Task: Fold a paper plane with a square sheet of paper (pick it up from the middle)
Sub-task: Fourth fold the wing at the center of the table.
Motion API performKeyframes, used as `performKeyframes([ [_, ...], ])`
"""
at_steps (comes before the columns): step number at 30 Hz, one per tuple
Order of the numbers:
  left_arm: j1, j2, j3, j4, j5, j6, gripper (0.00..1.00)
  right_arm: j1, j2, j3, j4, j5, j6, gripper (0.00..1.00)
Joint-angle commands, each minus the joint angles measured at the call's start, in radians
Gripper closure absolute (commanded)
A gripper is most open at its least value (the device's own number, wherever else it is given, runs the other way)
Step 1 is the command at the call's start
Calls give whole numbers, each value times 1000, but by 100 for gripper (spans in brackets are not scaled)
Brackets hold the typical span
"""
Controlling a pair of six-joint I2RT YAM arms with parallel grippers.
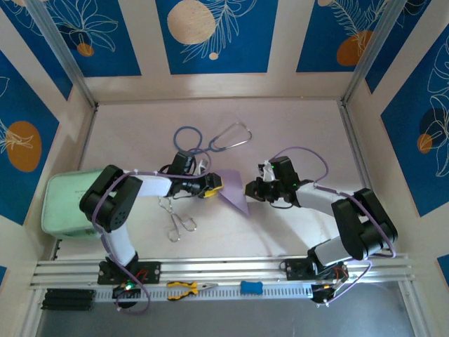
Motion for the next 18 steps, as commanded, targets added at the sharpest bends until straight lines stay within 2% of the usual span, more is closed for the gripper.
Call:
performKeyframes([
  [1, 9, 20, 31, 42, 39, -14, 52, -8, -18, -15, 11, -38, 1, 89],
  [7, 8, 59, 48, 123, 80, -69, 62, -12, -13, -18, 13, -40, 0, 89],
  [10, 8, 80, 53, 165, 95, -98, 72, -13, -9, -15, 2, -33, -5, 87],
  [13, 8, 78, 47, 183, 85, -113, 81, 7, -14, 7, -59, 17, -49, 75],
  [15, 8, 76, 46, 187, 85, -121, 81, 54, -49, 19, -125, 140, -90, 63],
  [18, 8, 82, 50, 221, 118, -142, 77, 111, -129, 6, -166, 307, -126, 54],
])
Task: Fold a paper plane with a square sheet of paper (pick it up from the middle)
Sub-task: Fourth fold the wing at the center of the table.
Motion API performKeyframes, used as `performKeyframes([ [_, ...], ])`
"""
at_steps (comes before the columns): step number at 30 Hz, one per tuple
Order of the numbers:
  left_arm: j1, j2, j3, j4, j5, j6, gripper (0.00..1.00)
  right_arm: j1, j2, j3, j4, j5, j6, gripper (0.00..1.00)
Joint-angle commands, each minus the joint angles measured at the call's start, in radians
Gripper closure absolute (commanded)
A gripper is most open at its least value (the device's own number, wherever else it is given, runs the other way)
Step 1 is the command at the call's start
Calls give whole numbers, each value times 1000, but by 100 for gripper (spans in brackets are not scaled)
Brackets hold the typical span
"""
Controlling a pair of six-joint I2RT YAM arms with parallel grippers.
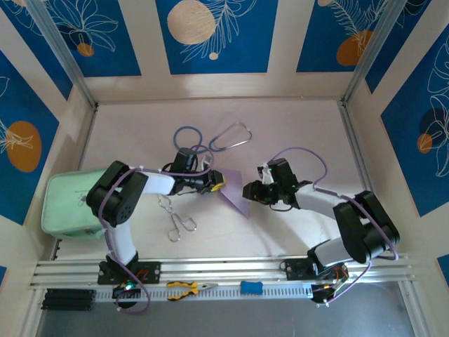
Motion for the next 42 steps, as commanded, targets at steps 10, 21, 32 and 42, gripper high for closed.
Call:
performKeyframes([
  [10, 8, 18, 11, 129, 77, -75, 80, 305, -237, -181, 234, 517, -367, 36],
  [21, 8, 19, 9, 148, 78, -93, 88, 537, -30, -131, 342, 903, -681, 46],
  [32, 8, 11, 3, 145, 73, -95, 91, 568, 60, -129, 372, 1005, -628, 59],
  [42, 8, 13, 8, 138, 72, -92, 91, 579, 54, -136, 348, 1019, -559, 67],
])
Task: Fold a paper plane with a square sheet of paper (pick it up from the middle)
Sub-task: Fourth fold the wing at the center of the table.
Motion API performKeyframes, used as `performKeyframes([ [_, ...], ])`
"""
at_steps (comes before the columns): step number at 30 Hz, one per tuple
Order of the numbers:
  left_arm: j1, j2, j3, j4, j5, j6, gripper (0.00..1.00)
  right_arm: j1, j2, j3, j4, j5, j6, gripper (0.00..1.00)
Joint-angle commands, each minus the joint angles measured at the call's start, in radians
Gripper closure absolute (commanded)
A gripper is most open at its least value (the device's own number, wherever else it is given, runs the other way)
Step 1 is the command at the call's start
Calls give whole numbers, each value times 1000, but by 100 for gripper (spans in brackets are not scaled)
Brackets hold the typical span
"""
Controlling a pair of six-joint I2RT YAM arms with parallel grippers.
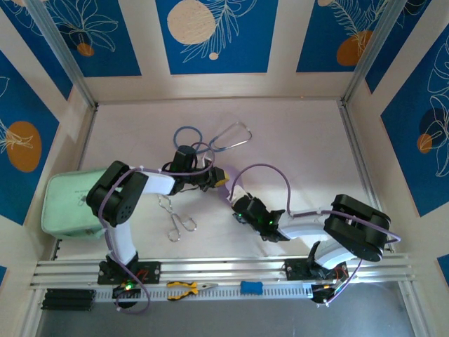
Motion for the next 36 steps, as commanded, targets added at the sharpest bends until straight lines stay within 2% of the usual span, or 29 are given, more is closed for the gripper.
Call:
performKeyframes([
  [1, 8, 12, 9, 18, 11, 4, 92, 16, -3, 1, 15, 35, 48, 67],
  [6, 8, 13, 5, 19, 11, 4, 92, 22, -17, -1, 7, 28, 66, 68],
  [16, 8, 9, 3, 20, 8, 1, 93, 13, -12, 5, -13, 8, 96, 81],
  [25, 8, 7, 4, 17, 9, 2, 95, -9, -2, 11, 9, -8, 98, 77],
  [36, 8, 10, 5, 13, 8, 4, 95, -21, -2, 6, 15, -32, 109, 83],
])
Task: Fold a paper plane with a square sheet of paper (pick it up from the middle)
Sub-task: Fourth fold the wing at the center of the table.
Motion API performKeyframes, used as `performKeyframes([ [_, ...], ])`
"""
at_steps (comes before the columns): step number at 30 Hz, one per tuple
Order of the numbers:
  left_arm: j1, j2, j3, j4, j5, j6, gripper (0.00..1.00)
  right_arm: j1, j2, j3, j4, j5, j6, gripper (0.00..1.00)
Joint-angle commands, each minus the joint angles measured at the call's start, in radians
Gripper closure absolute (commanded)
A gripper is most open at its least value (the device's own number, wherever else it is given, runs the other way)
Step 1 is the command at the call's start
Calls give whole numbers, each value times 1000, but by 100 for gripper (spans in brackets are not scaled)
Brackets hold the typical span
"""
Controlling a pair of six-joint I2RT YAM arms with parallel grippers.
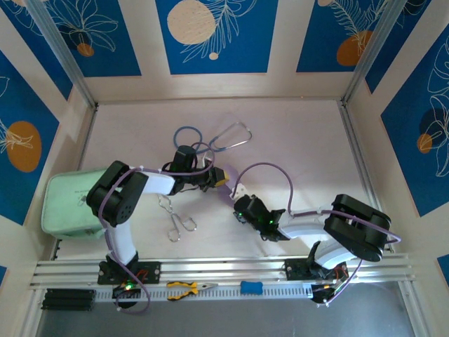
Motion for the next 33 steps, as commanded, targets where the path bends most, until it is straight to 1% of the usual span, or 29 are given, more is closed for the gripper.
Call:
performKeyframes([
  [1, 8, 9, 5, 13, 8, 4, 94, -8, -2, 7, 24, -16, 24, 83],
  [7, 8, 8, 8, 0, 2, 9, 95, -11, -9, 13, 23, -39, 29, 82],
  [10, 8, 5, 6, -2, 0, 10, 93, -17, -8, 12, 23, -40, 36, 84],
  [12, 8, 0, 7, -7, -1, 11, 88, -20, -8, 9, 21, -46, 42, 87],
  [16, 8, -32, 0, -29, -25, 29, 75, -26, -8, 5, 11, -83, 64, 89],
  [18, 8, -62, -1, -76, -55, 55, 68, -31, -6, 4, 7, -109, 80, 89],
  [23, 8, -134, 0, -199, -124, 120, 57, -49, 13, 1, 22, -174, 135, 90],
  [27, 8, -176, -1, -273, -164, 156, 53, -61, 26, 2, 28, -206, 172, 90],
  [33, 8, -196, -3, -312, -193, 163, 52, -73, 36, -19, 67, -243, 227, 89],
])
